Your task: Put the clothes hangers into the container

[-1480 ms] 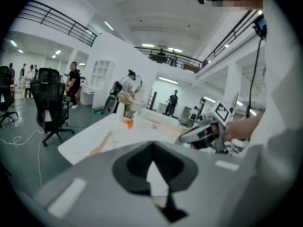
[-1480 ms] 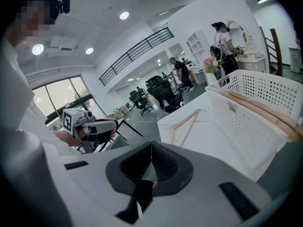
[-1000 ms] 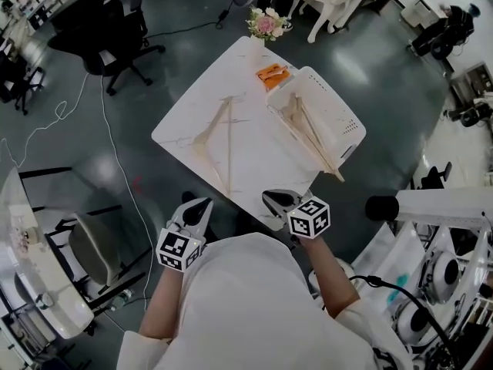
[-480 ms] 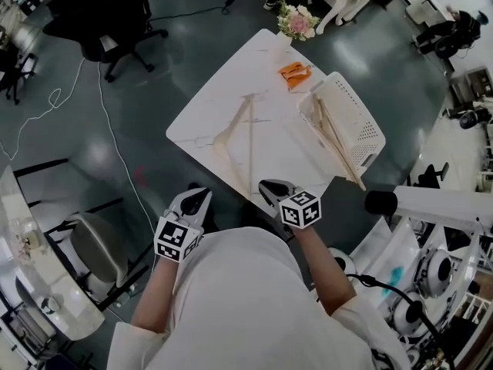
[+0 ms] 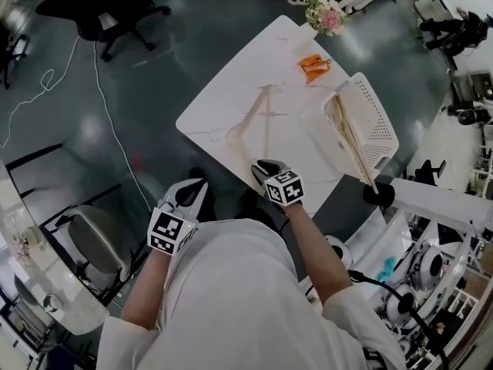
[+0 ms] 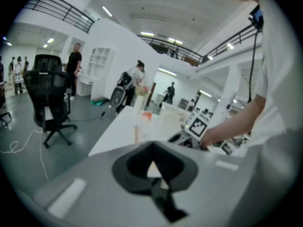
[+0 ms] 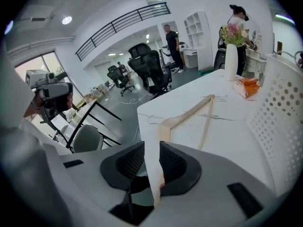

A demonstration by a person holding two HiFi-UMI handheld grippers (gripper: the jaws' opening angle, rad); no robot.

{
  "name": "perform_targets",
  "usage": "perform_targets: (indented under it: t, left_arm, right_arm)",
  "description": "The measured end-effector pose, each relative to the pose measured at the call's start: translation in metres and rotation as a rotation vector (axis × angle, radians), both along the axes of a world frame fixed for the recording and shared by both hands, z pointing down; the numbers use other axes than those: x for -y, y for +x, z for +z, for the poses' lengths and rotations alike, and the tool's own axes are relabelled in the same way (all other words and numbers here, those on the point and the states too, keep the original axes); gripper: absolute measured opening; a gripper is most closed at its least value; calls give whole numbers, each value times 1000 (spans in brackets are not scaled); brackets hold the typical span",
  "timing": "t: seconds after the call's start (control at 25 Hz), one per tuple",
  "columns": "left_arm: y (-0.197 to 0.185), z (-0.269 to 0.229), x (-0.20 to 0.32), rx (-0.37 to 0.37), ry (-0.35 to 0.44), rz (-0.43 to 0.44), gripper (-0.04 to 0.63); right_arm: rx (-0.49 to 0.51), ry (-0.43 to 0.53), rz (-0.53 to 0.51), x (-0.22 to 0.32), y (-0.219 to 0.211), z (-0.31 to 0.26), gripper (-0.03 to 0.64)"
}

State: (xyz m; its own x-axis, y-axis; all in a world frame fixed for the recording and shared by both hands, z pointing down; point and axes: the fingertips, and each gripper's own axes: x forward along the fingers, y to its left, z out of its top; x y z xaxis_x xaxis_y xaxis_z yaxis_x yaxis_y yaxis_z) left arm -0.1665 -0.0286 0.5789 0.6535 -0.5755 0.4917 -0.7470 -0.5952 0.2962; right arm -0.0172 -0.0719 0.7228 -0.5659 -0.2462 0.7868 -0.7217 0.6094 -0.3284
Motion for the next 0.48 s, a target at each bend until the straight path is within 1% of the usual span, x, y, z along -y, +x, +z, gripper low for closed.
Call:
perform_targets:
  t: [0.08, 0.24, 0.48]
  left_arm:
    - [-7, 3, 3, -1, -10, 9, 2]
    - [-23, 5, 9, 4, -24, 14, 2]
    - [-53, 14, 14, 16, -56, -9, 2]
  right_arm:
    - [-38, -19, -11, 5, -6, 17, 102]
    - [-114, -39, -17, 14, -15, 47, 108]
    - [-204, -79, 13, 24, -19, 87, 128]
